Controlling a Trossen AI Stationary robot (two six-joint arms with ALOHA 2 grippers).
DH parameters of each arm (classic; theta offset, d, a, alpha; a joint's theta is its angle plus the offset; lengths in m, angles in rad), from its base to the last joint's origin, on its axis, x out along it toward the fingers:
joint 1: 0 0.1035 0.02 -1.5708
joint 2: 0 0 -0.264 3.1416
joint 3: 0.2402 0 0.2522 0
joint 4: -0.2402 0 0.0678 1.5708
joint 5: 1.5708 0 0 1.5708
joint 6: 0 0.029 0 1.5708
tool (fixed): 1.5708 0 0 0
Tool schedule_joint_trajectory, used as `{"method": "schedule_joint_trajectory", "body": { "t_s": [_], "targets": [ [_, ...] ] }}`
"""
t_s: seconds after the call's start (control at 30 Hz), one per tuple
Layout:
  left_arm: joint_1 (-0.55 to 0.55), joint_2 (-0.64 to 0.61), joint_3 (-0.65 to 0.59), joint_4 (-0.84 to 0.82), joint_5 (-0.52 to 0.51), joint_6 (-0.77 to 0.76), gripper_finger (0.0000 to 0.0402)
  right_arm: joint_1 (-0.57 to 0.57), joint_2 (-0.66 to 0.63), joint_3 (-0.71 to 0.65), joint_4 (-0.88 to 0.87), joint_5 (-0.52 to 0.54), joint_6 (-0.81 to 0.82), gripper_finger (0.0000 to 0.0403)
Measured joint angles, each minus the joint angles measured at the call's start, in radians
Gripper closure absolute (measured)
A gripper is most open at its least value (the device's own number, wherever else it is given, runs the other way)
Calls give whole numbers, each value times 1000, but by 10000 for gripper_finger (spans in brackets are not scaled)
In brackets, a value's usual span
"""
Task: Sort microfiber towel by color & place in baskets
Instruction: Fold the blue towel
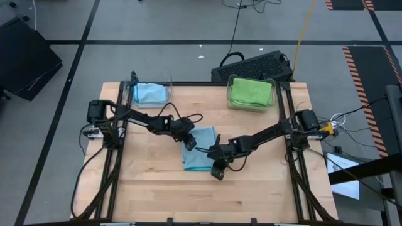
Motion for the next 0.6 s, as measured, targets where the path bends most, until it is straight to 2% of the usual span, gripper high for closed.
{"method": "schedule_joint_trajectory", "body": {
  "t_s": [0.13, 0.3, 0.47, 0.6],
  "targets": [
    [11, -29, -3, 11, 49, -8, 371, -11, -51, 0, 19, 23, -14, 400],
    [-10, -148, 0, -1, 62, -45, 371, -55, -119, 0, -16, 22, -59, 399],
    [-154, -202, 1, 37, -22, -138, 371, -130, -206, -32, -59, 56, -97, 399],
    [-301, -134, 1, 151, -108, -186, 371, -191, -281, -119, -38, 83, -72, 399]
  ]
}}
